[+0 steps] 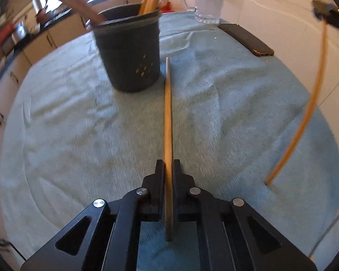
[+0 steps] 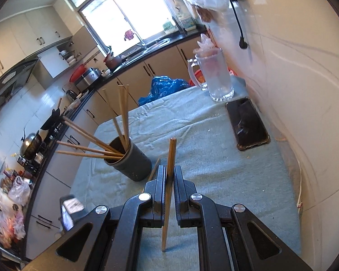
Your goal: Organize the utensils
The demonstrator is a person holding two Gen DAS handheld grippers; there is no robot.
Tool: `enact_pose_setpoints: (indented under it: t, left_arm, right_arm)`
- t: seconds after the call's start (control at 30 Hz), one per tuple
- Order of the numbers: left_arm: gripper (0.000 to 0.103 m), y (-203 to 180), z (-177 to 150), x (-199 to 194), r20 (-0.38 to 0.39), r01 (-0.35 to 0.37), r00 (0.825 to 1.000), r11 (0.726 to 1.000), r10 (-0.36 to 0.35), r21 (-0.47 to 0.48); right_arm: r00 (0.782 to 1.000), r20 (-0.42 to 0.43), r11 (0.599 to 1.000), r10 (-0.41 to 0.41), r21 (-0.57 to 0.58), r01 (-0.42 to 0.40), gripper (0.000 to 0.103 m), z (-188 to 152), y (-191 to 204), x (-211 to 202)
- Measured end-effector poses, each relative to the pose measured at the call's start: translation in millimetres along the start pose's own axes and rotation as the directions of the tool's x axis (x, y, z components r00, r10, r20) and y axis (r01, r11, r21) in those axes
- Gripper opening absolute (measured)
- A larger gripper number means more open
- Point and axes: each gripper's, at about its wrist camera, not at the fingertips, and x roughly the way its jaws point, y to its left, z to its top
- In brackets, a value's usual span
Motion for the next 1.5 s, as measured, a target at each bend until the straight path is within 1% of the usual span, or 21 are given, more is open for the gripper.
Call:
enact_pose_setpoints:
  t: [0.1,0.2,0.3,0.33,0.4,0.47,0.5,0.57,0.7,0.73,0.8,0.83,0.9,0.93,0.97,1.0,1.07,1.2,1.3,1.37,1.5]
  left_arm:
    - [0.007,2,-24,-12,-0.021,0.033,0.999,0.999,-0.034,-0.029]
    - [0.007,3,-45,-23,-0.05,0.054,0.997,0.998,-0.055,-0.023]
    - [0.007,8,-51,-36,-0.056,0.109,0.992,0.993,-0.112,-0.045]
    - [0.007,9,-48,-38,-0.048,0.112,0.992,0.993,-0.114,-0.045]
    - [0.014,8,-38,-41,-0.016,0.089,0.996,0.996,-0.089,-0.029]
    - [0.024,5,-27,-40,0.009,0.067,0.998,0.997,-0.067,-0.024]
    - [0.025,2,-18,-37,0.028,0.07,0.997,0.997,-0.069,-0.018]
    - [0.026,-5,-1,-26,0.03,0.068,0.997,0.998,-0.068,-0.002]
    - [0.026,-12,26,7,-0.02,0.041,0.999,0.999,-0.041,0.005]
    - [0.026,-13,30,14,-0.033,0.028,0.999,1.0,-0.027,0.003]
    - [0.026,-15,36,18,-0.011,-0.003,1.0,1.0,0.003,0.016]
    - [0.026,-17,41,22,-0.021,-0.012,1.0,1.0,0.012,0.025]
    - [0.026,-19,46,23,-0.026,-0.005,1.0,1.0,0.006,0.022]
    - [0.025,-19,47,24,-0.027,-0.005,1.0,1.0,0.006,0.023]
    - [0.012,-19,48,24,-0.027,-0.006,1.0,1.0,0.007,0.024]
    - [0.007,-19,49,23,-0.026,-0.007,1.0,1.0,0.008,0.025]
    - [0.006,-17,47,20,-0.023,0.003,1.0,1.0,-0.002,0.012]
    - [0.006,-10,38,-10,0.048,0.024,0.999,0.999,-0.023,-0.021]
    - [0.006,-5,31,-45,0.119,0.059,0.991,0.997,-0.053,-0.045]
    - [0.006,-3,28,-67,0.164,0.083,0.984,0.995,-0.073,-0.054]
    - [0.006,-3,16,-110,0.27,0.072,0.961,0.996,-0.057,-0.045]
  right_arm:
    - [0.999,-0.038,1.0,-0.004,0.027,0.005,0.007,6,-12,19]
    - [0.997,-0.074,0.999,-0.015,0.036,0.018,0.008,7,-20,36]
    - [0.994,-0.107,0.999,-0.008,0.053,0.014,0.009,2,-26,51]
    - [0.993,-0.121,0.998,-0.001,0.062,0.008,0.009,0,-28,57]
    - [0.989,-0.146,0.997,0.006,0.074,0.005,0.009,-5,-28,67]
    - [0.986,-0.166,0.998,-0.001,0.068,0.013,0.009,-11,-27,74]
    - [0.985,-0.171,0.998,0.0,0.066,0.011,0.008,-13,-25,75]
    - [0.983,-0.182,0.998,-0.001,0.057,0.011,0.008,-19,-23,76]
    - [0.983,-0.185,0.999,-0.01,0.032,0.016,0.008,-26,-18,74]
    - [0.983,-0.183,1.0,-0.013,0.025,0.018,0.008,-27,-17,72]
    - [0.984,-0.176,1.0,-0.018,0.006,0.02,0.008,-29,-15,67]
    - [0.985,-0.172,1.0,-0.02,-0.003,0.019,0.008,-30,-13,65]
    - [0.986,-0.164,1.0,-0.023,-0.02,0.02,0.008,-31,-11,61]
    - [0.987,-0.16,1.0,-0.022,-0.026,0.018,0.008,-31,-9,60]
    - [0.988,-0.156,0.999,-0.02,-0.033,0.015,0.008,-32,-7,58]
    - [0.988,-0.15,0.999,-0.02,-0.038,0.015,0.008,-33,-4,57]
    - [0.991,-0.133,0.999,-0.016,-0.05,0.009,0.008,-33,1,52]
    - [0.996,-0.092,0.996,-0.003,-0.084,-0.005,0.008,-34,14,37]
    - [0.999,-0.047,0.993,0.004,-0.117,-0.009,0.008,-34,27,21]
    - [1.0,-0.022,0.991,0.01,-0.134,-0.013,0.008,-35,35,12]
    - [0.999,0.042,0.983,0.012,-0.186,-0.004,0.007,-40,56,-10]
